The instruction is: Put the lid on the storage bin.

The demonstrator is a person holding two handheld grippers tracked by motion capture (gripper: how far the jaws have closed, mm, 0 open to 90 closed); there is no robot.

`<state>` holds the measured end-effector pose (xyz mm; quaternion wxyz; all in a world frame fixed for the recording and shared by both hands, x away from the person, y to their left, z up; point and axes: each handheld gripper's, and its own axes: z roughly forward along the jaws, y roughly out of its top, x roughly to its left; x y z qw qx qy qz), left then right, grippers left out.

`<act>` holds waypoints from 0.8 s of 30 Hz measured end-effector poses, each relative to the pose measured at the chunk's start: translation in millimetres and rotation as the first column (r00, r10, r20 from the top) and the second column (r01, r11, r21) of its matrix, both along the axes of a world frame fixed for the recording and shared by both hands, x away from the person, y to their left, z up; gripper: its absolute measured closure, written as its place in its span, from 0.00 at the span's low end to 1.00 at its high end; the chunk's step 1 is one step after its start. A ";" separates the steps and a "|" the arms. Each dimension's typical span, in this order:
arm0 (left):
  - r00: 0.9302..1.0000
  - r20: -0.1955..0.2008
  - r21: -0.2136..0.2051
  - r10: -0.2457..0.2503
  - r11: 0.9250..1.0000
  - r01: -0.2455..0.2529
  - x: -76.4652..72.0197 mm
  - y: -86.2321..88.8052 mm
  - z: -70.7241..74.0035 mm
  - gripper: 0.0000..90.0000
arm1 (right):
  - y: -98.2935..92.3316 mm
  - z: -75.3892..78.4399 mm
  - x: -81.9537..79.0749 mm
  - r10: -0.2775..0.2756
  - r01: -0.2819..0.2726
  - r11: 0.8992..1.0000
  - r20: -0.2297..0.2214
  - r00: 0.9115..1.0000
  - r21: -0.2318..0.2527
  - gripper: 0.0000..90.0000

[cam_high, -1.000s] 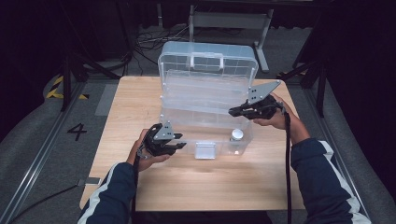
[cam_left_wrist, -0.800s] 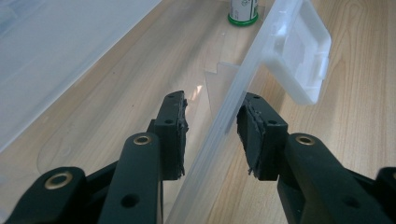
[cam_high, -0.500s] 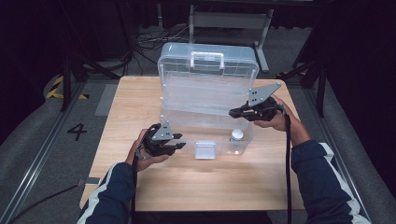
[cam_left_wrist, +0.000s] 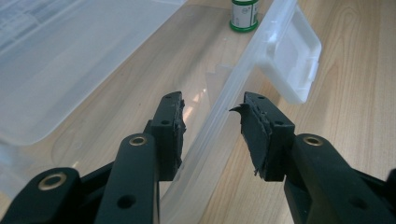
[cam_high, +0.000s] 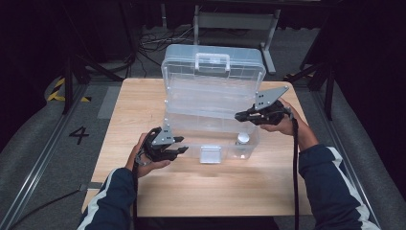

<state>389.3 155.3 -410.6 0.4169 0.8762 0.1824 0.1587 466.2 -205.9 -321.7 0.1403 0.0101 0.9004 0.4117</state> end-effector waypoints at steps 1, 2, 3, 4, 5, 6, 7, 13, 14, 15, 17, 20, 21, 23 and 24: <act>1.000 0.004 0.002 0.001 1.000 -0.001 -0.7 2.0 1.7 0.66 | 0.0 0.0 0.1 0.001 -0.001 1.000 -0.001 1.000 -0.001 0.97; 1.000 0.001 -0.008 -0.002 1.000 0.002 -2.0 3.4 3.2 0.67 | 0.0 0.1 0.2 0.001 -0.001 1.000 -0.001 1.000 -0.001 0.97; 1.000 0.010 -0.005 -0.004 1.000 0.004 -3.5 5.4 5.7 0.67 | 0.1 0.2 0.3 0.001 -0.001 1.000 0.000 1.000 -0.001 0.97; 1.000 0.013 -0.009 -0.005 1.000 0.005 -4.9 6.8 7.4 0.67 | 0.0 0.2 0.4 0.001 -0.001 1.000 -0.001 1.000 -0.001 0.97; 1.000 0.016 -0.009 -0.006 1.000 0.006 -6.3 7.9 9.0 0.68 | 0.1 0.2 0.6 0.001 -0.001 1.000 -0.001 1.000 0.000 0.97; 1.000 0.022 -0.008 -0.006 1.000 0.006 -8.0 8.8 10.5 0.69 | 0.2 0.2 0.7 0.002 -0.002 1.000 0.000 1.000 -0.001 0.97; 1.000 0.022 -0.008 -0.006 1.000 0.006 -8.0 8.8 10.5 0.71 | 0.3 0.2 0.7 0.002 -0.002 1.000 -0.001 1.000 -0.001 0.97; 0.999 0.046 -0.040 -0.010 0.999 0.012 -13.5 16.7 22.8 0.77 | 0.1 -0.1 0.2 0.000 0.000 1.000 -0.001 1.000 0.001 0.97; 0.999 0.046 -0.044 -0.006 0.999 0.008 -13.9 18.0 24.2 0.78 | 0.1 -0.3 0.2 0.001 -0.001 1.000 -0.001 1.000 0.002 0.97; 0.999 0.050 -0.039 -0.004 0.999 0.006 -14.2 19.0 25.2 0.79 | 0.0 -0.5 0.2 0.002 -0.002 1.000 -0.002 1.000 0.002 0.97; 0.998 0.055 -0.037 -0.001 0.999 0.003 -14.7 20.1 26.3 0.80 | 0.0 -0.5 0.1 0.003 -0.003 1.000 -0.002 1.000 0.001 0.97; 0.998 0.060 -0.050 0.006 0.999 -0.003 -14.8 22.1 28.1 0.84 | -0.2 -1.1 -0.4 0.001 -0.001 1.000 -0.001 1.000 0.004 0.97; 0.998 0.068 -0.048 0.010 0.999 -0.007 -14.7 22.4 28.7 0.85 | -0.4 -1.2 -0.7 0.000 0.000 1.000 -0.002 1.000 0.005 0.97; 0.997 0.070 -0.060 0.014 0.998 -0.010 -14.4 23.0 30.0 0.89 | -0.4 -1.5 -1.4 -0.002 0.002 1.000 -0.001 1.000 0.004 0.97; 0.997 0.071 -0.066 0.017 0.998 -0.012 -14.3 23.2 30.5 0.92 | -0.3 -1.6 -1.6 0.000 0.000 1.000 0.001 1.000 0.003 0.97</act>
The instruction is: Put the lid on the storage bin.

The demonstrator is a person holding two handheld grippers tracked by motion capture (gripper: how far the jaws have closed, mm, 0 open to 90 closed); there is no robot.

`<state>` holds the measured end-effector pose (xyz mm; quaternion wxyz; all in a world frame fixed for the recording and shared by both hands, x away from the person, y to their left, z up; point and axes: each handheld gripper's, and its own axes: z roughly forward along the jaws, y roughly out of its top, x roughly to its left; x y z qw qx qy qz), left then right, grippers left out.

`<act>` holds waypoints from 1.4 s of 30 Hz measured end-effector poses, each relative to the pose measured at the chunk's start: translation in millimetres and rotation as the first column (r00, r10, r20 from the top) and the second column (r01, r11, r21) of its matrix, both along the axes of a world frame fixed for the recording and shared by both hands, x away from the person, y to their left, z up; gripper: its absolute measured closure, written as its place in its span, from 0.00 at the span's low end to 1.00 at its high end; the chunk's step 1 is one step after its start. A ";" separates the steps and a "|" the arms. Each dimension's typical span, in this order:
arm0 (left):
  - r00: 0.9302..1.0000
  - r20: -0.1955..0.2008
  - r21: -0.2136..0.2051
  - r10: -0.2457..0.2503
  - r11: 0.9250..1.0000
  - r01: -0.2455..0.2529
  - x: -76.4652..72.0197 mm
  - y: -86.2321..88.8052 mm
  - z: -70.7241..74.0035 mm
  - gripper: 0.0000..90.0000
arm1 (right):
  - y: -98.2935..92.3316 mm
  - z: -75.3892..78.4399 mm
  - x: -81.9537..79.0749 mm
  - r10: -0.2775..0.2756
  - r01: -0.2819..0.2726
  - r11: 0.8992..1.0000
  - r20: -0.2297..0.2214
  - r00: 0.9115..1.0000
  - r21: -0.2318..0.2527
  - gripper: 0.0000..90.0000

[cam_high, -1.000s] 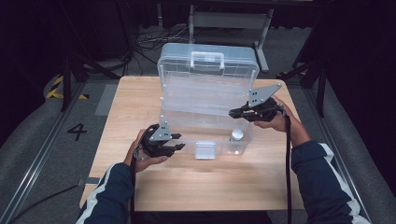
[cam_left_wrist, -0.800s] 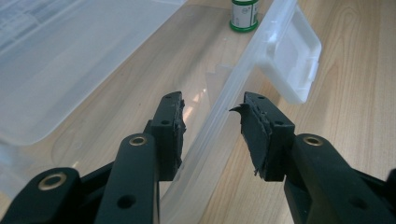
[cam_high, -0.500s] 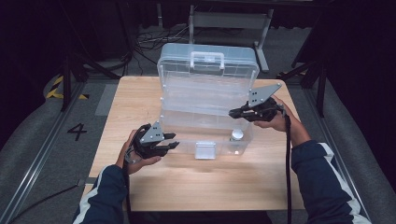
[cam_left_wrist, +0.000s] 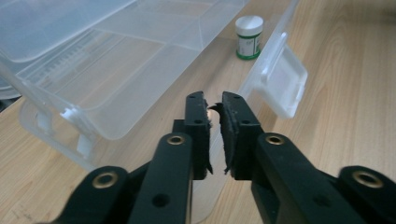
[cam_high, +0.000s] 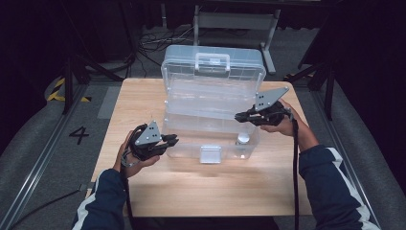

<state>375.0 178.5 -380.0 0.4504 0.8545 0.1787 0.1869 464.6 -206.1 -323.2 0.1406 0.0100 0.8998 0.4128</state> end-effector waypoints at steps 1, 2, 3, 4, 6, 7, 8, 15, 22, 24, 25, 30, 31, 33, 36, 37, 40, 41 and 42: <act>1.000 0.004 0.003 0.006 1.000 -0.006 0.3 0.2 0.8 0.94 | 0.1 -0.1 -0.2 0.001 -0.001 1.000 0.001 1.000 -0.001 0.97; 1.000 0.004 0.003 0.006 1.000 -0.006 0.3 0.2 0.8 0.96 | 0.1 -0.1 -0.2 0.001 -0.001 1.000 0.001 1.000 -0.001 0.97; 1.000 0.002 -0.007 0.005 1.000 -0.005 0.6 0.5 1.2 0.96 | 0.2 -0.3 -0.4 0.002 -0.002 1.000 0.002 1.000 -0.001 0.97; 1.000 0.006 -0.009 0.010 1.000 -0.009 0.8 0.8 1.8 0.98 | 0.2 -0.6 -0.6 0.001 -0.001 1.000 0.003 1.000 0.002 0.97; 1.000 0.009 -0.009 0.024 1.000 -0.024 1.6 1.3 2.9 1.00 | 0.0 -1.2 -1.0 0.002 -0.002 1.000 0.004 1.000 0.004 0.97; 1.000 0.009 -0.016 0.030 0.999 -0.029 1.9 1.7 3.4 1.00 | -0.2 -1.5 -1.3 0.002 -0.002 1.000 0.003 1.000 0.005 0.97; 0.999 0.012 -0.023 0.033 0.999 -0.032 2.4 2.8 4.6 1.00 | -0.3 -1.8 -1.4 0.001 -0.001 1.000 0.002 1.000 0.007 0.97; 0.998 0.019 -0.085 0.064 0.994 -0.063 5.1 9.3 13.4 1.00 | -0.2 -2.7 -2.5 0.004 -0.004 1.000 0.005 1.000 0.006 0.97; 0.991 0.042 -0.116 0.127 0.986 -0.122 20.3 14.7 32.7 1.00 | -0.1 -2.4 -2.7 0.003 -0.003 1.000 0.010 1.000 0.004 0.96; 0.989 0.042 -0.124 0.139 0.983 -0.133 26.1 14.3 39.3 1.00 | 0.2 -2.5 -2.5 0.004 -0.004 1.000 0.009 1.000 0.004 0.96; 0.988 0.045 -0.120 0.147 0.983 -0.141 28.9 13.4 42.4 1.00 | 0.4 -2.5 -2.5 0.005 -0.005 1.000 0.010 1.000 0.004 0.96; 0.985 0.048 -0.122 0.167 0.980 -0.160 43.8 7.4 52.8 1.00 | 0.0 -2.5 -2.5 0.004 -0.004 1.000 0.010 1.000 0.005 0.96; 0.986 0.043 -0.128 0.164 0.979 -0.157 47.0 6.5 54.3 1.00 | -0.1 -2.5 -2.4 0.001 -0.001 1.000 0.012 1.000 0.008 0.96; 0.988 0.037 -0.139 0.153 0.979 -0.147 52.3 4.1 57.6 1.00 | -0.4 -2.3 -2.2 -0.004 0.004 1.000 0.015 1.000 0.010 0.97; 0.989 0.028 -0.196 0.144 0.971 -0.136 56.1 5.9 64.0 1.00 | 1.3 -2.9 -2.5 -0.001 0.001 1.000 0.015 1.000 0.008 0.97; 0.990 0.030 -0.200 0.139 0.971 -0.130 55.9 6.0 64.8 1.00 | 2.0 -2.9 -2.8 -0.002 0.002 1.000 0.019 1.000 0.007 0.97; 0.988 0.045 -0.166 0.150 0.976 -0.141 56.0 4.4 66.9 1.00 | 1.0 -3.4 -2.1 0.003 -0.004 1.000 0.014 1.000 0.011 0.97; 0.987 0.043 -0.169 0.155 0.975 -0.145 56.7 4.6 67.5 1.00 | 0.3 -3.5 -1.7 0.005 -0.005 1.000 0.011 1.000 0.014 0.97; 0.986 0.044 -0.175 0.158 0.973 -0.148 58.8 5.4 69.4 1.00 | 0.3 -3.5 -1.7 0.005 -0.005 1.000 0.011 1.000 0.014 0.97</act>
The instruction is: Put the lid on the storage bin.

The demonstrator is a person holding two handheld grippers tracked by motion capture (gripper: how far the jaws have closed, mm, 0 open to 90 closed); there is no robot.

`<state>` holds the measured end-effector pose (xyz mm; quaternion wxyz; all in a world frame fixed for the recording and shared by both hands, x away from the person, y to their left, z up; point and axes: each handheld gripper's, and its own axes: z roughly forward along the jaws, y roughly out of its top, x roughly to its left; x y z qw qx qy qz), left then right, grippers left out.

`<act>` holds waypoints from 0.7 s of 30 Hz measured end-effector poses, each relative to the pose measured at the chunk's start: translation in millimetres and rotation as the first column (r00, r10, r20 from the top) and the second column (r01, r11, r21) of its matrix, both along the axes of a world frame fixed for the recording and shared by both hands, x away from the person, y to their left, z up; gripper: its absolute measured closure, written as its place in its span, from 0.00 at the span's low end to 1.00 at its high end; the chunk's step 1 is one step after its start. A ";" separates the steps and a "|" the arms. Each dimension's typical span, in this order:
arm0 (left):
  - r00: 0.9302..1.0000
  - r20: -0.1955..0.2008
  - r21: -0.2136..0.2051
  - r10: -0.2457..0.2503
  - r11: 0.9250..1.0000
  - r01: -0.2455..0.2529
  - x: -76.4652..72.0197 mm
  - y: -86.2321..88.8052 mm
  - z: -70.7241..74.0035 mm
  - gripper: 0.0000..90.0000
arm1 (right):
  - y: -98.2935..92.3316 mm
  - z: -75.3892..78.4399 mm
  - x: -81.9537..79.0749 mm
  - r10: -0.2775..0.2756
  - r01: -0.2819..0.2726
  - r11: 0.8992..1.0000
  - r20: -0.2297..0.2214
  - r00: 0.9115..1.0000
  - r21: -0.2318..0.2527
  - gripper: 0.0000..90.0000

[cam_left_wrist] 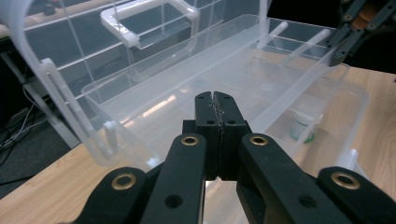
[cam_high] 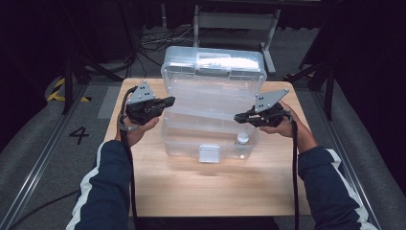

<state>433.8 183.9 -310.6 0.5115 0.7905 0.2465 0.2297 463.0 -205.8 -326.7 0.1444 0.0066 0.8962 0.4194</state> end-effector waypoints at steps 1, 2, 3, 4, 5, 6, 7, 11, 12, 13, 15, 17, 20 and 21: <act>1.000 0.001 -0.007 0.005 1.000 -0.005 1.9 0.5 1.7 1.00 | 0.4 0.2 -0.1 0.000 0.000 1.000 0.001 1.000 -0.003 0.97; 1.000 -0.002 -0.013 0.011 1.000 -0.011 3.8 0.3 3.0 1.00 | 0.8 0.3 -0.4 0.000 0.000 1.000 0.002 1.000 -0.005 0.97; 1.000 0.002 -0.009 0.018 1.000 -0.018 6.0 -0.4 4.2 1.00 | 1.0 0.5 -0.5 -0.002 0.002 1.000 0.003 1.000 -0.006 0.97; 1.000 0.000 -0.003 0.023 1.000 -0.023 8.2 -1.2 5.3 1.00 | 1.0 0.5 -0.5 -0.003 0.003 1.000 0.003 1.000 -0.006 0.97; 1.000 0.004 0.003 0.029 1.000 -0.029 11.0 -2.3 6.5 1.00 | 0.8 0.5 -0.5 -0.001 0.001 1.000 0.002 1.000 -0.007 0.97; 0.999 0.006 0.009 0.041 0.999 -0.042 12.9 -3.2 7.4 1.00 | 0.4 0.5 -0.4 -0.001 0.001 1.000 0.001 1.000 -0.006 0.97; 0.999 0.004 0.011 0.043 0.999 -0.044 16.1 -3.3 8.6 1.00 | 0.4 0.5 -0.3 -0.001 0.001 1.000 0.001 1.000 -0.006 0.97; 0.998 0.008 0.005 0.062 0.998 -0.062 23.9 -3.1 10.5 1.00 | 0.6 0.6 -0.4 0.001 -0.001 1.000 0.001 1.000 -0.007 0.97; 0.998 0.010 0.005 0.067 0.998 -0.067 25.9 -3.3 11.0 1.00 | 0.6 0.7 -0.5 0.000 0.000 1.000 0.003 1.000 -0.009 0.97; 0.997 0.007 0.006 0.073 0.997 -0.073 28.6 -3.7 11.2 1.00 | 0.4 0.6 -0.6 0.001 -0.001 1.000 0.002 1.000 -0.009 0.97; 0.997 0.001 0.004 0.081 0.997 -0.081 32.4 -5.0 10.9 1.00 | -0.2 0.6 -0.9 -0.001 0.001 1.000 -0.001 1.000 -0.010 0.97; 0.996 0.004 0.007 0.087 0.996 -0.087 36.2 -7.0 11.6 1.00 | -0.4 0.4 -1.6 0.000 0.000 1.000 0.001 1.000 -0.013 0.97; 0.995 0.008 0.007 0.100 0.995 -0.100 41.3 -9.6 14.6 1.00 | -0.6 -0.1 -2.3 0.003 -0.003 1.000 0.000 1.000 -0.015 0.97; 0.994 0.008 0.004 0.105 0.994 -0.105 42.5 -10.1 16.0 1.00 | -0.6 -0.4 -3.1 0.002 -0.002 1.000 -0.001 1.000 -0.019 0.96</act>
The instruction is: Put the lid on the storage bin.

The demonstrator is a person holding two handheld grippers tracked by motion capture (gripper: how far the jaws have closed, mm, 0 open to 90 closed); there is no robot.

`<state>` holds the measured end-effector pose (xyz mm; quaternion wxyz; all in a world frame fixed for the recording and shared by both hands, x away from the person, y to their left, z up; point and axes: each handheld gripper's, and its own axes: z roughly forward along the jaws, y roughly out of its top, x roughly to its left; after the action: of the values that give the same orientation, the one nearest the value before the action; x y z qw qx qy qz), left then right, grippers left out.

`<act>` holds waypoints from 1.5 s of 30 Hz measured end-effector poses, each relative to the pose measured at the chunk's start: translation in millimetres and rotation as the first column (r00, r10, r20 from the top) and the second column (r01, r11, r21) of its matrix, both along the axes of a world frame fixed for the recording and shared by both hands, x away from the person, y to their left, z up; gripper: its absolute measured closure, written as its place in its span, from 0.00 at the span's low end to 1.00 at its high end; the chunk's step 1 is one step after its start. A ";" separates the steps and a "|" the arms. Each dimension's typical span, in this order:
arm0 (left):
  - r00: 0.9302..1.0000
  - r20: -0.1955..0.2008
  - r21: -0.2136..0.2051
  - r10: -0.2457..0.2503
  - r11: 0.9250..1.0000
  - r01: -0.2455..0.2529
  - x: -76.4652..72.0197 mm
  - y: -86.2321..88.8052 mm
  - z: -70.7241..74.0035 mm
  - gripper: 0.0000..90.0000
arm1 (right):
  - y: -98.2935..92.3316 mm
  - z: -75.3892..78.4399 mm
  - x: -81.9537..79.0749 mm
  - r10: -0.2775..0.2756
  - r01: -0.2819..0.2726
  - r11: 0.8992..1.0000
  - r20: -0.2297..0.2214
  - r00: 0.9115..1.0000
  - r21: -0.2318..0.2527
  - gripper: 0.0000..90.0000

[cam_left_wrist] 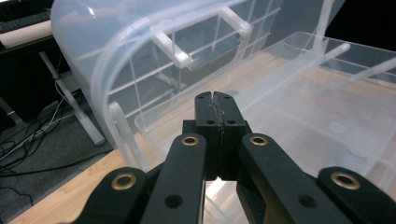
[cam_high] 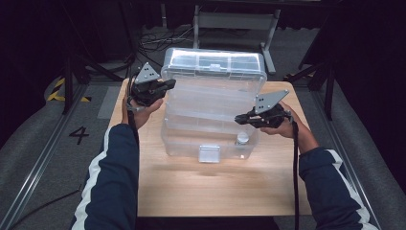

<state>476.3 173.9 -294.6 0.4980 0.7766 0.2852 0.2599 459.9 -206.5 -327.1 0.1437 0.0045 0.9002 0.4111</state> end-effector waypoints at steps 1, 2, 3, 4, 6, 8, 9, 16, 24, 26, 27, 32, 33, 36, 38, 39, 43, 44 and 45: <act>1.000 0.004 -0.004 0.003 1.000 -0.003 1.4 -0.1 1.7 1.00 | 0.1 -0.2 -0.5 -0.002 0.002 1.000 0.000 1.000 -0.001 0.96; 1.000 0.006 -0.007 0.004 1.000 -0.004 2.7 -0.3 3.2 1.00 | 0.4 -0.3 -1.0 -0.002 0.002 1.000 0.002 1.000 -0.003 0.96; 1.000 0.007 -0.009 0.007 1.000 -0.007 3.8 -0.4 4.6 1.00 | 0.5 -0.5 -1.7 -0.003 0.003 1.000 0.006 1.000 -0.006 0.96; 1.000 0.005 -0.012 0.010 1.000 -0.010 4.8 -0.7 5.6 1.00 | 0.3 -0.6 -2.1 -0.004 0.005 1.000 0.006 1.000 -0.006 0.96; 1.000 0.008 -0.016 0.020 1.000 -0.020 5.9 -1.2 7.3 1.00 | -0.3 -0.8 -3.2 -0.008 0.008 1.000 0.004 1.000 -0.009 0.96; 1.000 0.010 -0.017 0.026 1.000 -0.026 5.8 -1.0 9.1 1.00 | -0.7 -1.2 -3.9 -0.007 0.007 1.000 0.006 1.000 -0.012 0.96; 1.000 0.011 -0.017 0.027 0.999 -0.027 5.6 -0.9 9.6 1.00 | -0.7 -1.5 -4.4 -0.008 0.008 1.000 0.005 1.000 -0.012 0.96; 1.000 0.010 -0.013 0.028 1.000 -0.028 3.6 -1.1 10.2 1.00 | -0.3 -2.5 -7.8 -0.015 0.015 1.000 0.015 1.000 -0.024 0.95; 1.000 0.018 -0.020 0.018 1.000 -0.018 -1.4 1.4 10.1 1.00 | -0.3 -2.9 -11.9 -0.041 0.042 0.999 0.039 0.998 -0.034 0.93; 1.000 0.021 -0.022 0.015 1.000 -0.015 -3.5 3.1 10.0 1.00 | -0.8 -3.1 -12.7 -0.052 0.053 0.998 0.044 0.998 -0.030 0.92; 1.000 0.019 -0.025 0.014 1.000 -0.013 -4.4 3.5 9.6 1.00 | -1.2 -3.5 -13.3 -0.053 0.054 0.998 0.046 0.998 -0.031 0.92; 1.000 0.023 -0.016 0.012 1.000 -0.012 -7.3 6.2 8.8 1.00 | -4.1 -4.0 -15.8 -0.085 0.086 0.996 0.056 0.995 -0.028 0.89; 1.000 0.021 -0.017 0.011 1.000 -0.010 -7.6 6.5 8.5 1.00 | -5.2 -4.4 -16.5 -0.086 0.087 0.996 0.053 0.995 -0.028 0.89; 1.000 0.025 -0.011 0.011 1.000 -0.010 -9.3 7.1 8.4 1.00 | -8.4 -4.5 -17.8 -0.102 0.103 0.994 0.052 0.993 -0.025 0.87; 1.000 0.026 -0.005 0.009 1.000 -0.009 -10.4 7.2 9.1 1.00 | -10.5 -4.7 -19.2 -0.105 0.107 0.994 0.055 0.993 -0.023 0.87; 1.000 0.030 -0.003 0.008 1.000 -0.008 -11.0 7.3 9.7 1.00 | -11.1 -4.8 -19.5 -0.109 0.110 0.994 0.054 0.993 -0.021 0.87; 0.999 0.038 0.009 0.004 1.000 -0.004 -14.6 7.9 10.8 1.00 | -18.0 -3.8 -21.5 -0.127 0.127 0.992 0.048 0.991 0.003 0.85; 0.999 0.038 0.008 0.001 1.000 -0.001 -15.7 8.2 10.7 1.00 | -19.9 -3.3 -22.0 -0.134 0.134 0.991 0.049 0.990 0.008 0.84; 0.999 0.038 0.008 0.000 1.000 0.000 -16.7 8.1 10.3 1.00 | -22.0 -2.7 -22.6 -0.139 0.139 0.990 0.048 0.989 0.015 0.83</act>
<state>459.6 182.0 -284.4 0.5003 0.7734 0.2747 0.2759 437.2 -228.5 -329.8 0.1939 0.0582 0.8915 0.4053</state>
